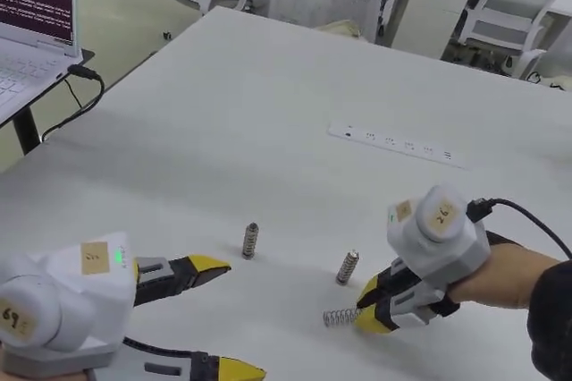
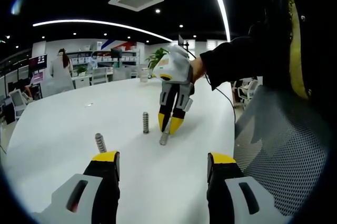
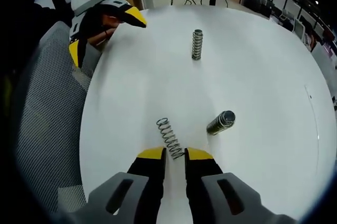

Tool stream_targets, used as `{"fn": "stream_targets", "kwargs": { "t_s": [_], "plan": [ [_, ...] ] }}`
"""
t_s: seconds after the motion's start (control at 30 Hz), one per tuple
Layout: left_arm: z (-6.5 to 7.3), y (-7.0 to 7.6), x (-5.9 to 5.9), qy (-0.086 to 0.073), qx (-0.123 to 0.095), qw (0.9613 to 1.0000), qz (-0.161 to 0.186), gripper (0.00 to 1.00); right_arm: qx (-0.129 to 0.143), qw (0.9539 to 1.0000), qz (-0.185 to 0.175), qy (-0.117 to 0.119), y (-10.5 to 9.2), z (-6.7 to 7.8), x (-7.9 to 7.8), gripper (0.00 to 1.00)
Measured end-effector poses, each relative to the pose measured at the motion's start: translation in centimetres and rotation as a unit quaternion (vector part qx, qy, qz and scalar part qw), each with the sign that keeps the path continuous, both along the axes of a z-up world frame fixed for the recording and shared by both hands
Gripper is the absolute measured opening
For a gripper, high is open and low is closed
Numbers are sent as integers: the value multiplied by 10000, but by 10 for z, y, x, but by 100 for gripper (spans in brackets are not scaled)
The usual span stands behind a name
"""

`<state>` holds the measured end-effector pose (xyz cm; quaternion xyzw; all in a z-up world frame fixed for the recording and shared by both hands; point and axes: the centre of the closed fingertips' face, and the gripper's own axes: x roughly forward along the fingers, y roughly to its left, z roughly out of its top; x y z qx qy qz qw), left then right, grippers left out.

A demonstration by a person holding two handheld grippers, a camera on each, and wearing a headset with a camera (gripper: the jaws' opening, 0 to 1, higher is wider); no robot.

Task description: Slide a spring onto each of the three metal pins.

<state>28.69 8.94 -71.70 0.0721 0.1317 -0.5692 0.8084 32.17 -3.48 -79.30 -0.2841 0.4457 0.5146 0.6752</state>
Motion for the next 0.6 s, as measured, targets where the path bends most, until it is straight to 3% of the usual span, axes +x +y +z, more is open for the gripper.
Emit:
{"fn": "stream_targets", "kwargs": {
  "t_s": [0.17, 0.53, 0.6],
  "plan": [
    [0, 1, -1, 2, -6, 10000, 1, 63, -112, 9999, 96, -9, -1, -3, -5, 11],
    [-1, 1, 0, -3, 7, 10000, 12, 62, -300, 9982, 402, -315, -1, -6, -2, 8],
    [-1, 1, 0, 0, -8, 10000, 4, 61, -305, 9985, 382, -251, -1, -6, -4, 8]
  ]
}}
